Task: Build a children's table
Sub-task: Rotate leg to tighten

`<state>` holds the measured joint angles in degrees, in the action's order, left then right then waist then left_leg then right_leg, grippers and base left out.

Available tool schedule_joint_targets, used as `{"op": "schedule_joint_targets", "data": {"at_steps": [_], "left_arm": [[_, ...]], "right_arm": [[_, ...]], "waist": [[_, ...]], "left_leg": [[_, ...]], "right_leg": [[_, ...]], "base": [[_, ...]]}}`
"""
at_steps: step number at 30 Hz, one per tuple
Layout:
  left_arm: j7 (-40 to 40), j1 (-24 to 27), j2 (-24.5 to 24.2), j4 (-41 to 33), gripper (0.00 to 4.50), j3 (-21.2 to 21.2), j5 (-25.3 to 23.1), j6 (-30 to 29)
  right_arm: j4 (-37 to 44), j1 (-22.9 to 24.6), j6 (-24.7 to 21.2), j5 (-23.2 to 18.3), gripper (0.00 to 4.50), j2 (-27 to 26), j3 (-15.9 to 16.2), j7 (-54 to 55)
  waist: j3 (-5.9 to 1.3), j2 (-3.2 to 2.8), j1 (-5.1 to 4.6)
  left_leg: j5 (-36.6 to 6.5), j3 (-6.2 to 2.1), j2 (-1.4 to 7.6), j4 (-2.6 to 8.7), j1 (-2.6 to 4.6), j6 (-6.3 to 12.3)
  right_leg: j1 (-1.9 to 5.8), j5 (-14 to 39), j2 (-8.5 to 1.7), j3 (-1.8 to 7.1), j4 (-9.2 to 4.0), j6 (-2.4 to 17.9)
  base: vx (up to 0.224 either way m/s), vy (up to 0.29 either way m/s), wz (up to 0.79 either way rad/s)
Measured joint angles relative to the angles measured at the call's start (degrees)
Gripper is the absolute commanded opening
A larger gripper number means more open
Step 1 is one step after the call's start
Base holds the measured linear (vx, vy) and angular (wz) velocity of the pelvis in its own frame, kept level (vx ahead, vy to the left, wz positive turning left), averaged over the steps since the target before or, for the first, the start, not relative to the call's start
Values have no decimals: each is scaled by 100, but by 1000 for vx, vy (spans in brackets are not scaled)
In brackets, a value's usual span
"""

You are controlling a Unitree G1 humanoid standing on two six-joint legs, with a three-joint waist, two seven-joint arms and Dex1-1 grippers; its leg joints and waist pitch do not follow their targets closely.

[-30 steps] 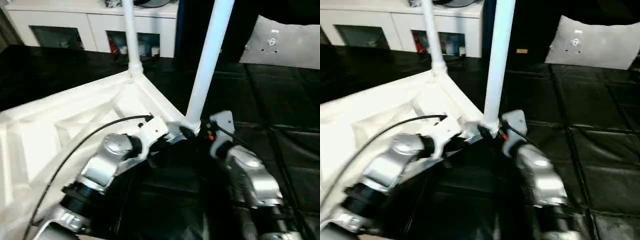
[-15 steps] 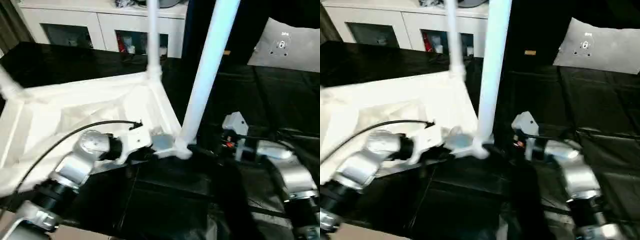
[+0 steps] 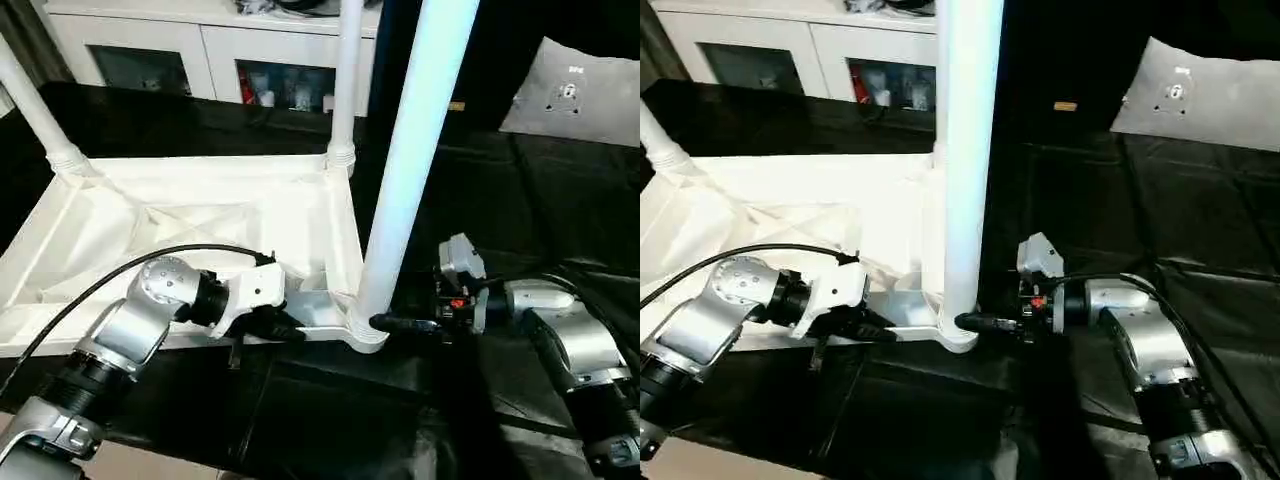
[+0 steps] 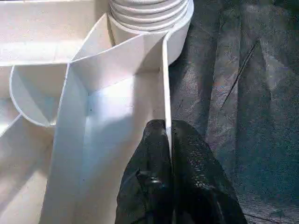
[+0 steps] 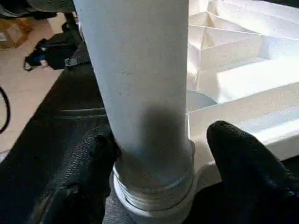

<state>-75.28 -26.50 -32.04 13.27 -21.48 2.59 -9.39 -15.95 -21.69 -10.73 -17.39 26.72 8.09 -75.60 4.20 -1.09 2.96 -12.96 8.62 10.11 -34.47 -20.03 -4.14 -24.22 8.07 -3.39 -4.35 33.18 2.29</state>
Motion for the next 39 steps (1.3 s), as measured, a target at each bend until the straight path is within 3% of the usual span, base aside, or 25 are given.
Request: {"op": "schedule_joint_targets", "data": {"at_steps": [10, 20, 24, 31, 33, 39], "left_arm": [[-68, 1, -8, 2, 0, 9, 5, 0], [-7, 10, 93, -20, 0, 29, 5, -165], [387, 82, 191, -101, 0, 173, -9, -597], [1185, 78, 609, -140, 0, 332, -162, -1115], [1808, 40, 1073, -100, 0, 494, -379, -1473], [3049, -142, 2009, 50, 0, 545, -571, -1911]], "right_arm": [[-57, -27, -284, -152, 218, -8, 37, -230], [174, 112, -518, -185, 199, -76, 12, -77], [479, 478, -619, -189, 199, -434, -205, 744], [727, 659, -637, 134, 199, -992, -468, 2159], [802, 707, -639, 474, 198, -1628, -682, 3244], [737, 477, -657, 990, 197, -2501, -930, 5303]], "waist": [[4, 6, 19], [4, 5, 32], [5, 3, -8], [7, 0, -230], [11, -6, -279], [18, -16, -386]], "left_leg": [[0, 2, 0, 0, 0, 0], [0, 2, 1, 4, 2, -1], [1, -6, 2, 4, 11, -4], [-7, -4, -2, 4, 27, -23], [-12, -5, -2, 3, 35, -37], [-14, -6, -11, 14, 13, -36]], "right_leg": [[0, 2, 0, 0, 0, -3], [1, 12, 0, 0, -2, -20], [6, 23, 0, 4, -3, -37], [20, 27, 0, 12, -17, -45], [25, 27, 0, 12, -16, -45], [15, 32, -3, 18, -36, -53]], "base": [[0, 0, 0], [0, 0, 0], [0, 0, 0], [0, 0, 0], [0, 0, 0], [0, 0, 0]]}}
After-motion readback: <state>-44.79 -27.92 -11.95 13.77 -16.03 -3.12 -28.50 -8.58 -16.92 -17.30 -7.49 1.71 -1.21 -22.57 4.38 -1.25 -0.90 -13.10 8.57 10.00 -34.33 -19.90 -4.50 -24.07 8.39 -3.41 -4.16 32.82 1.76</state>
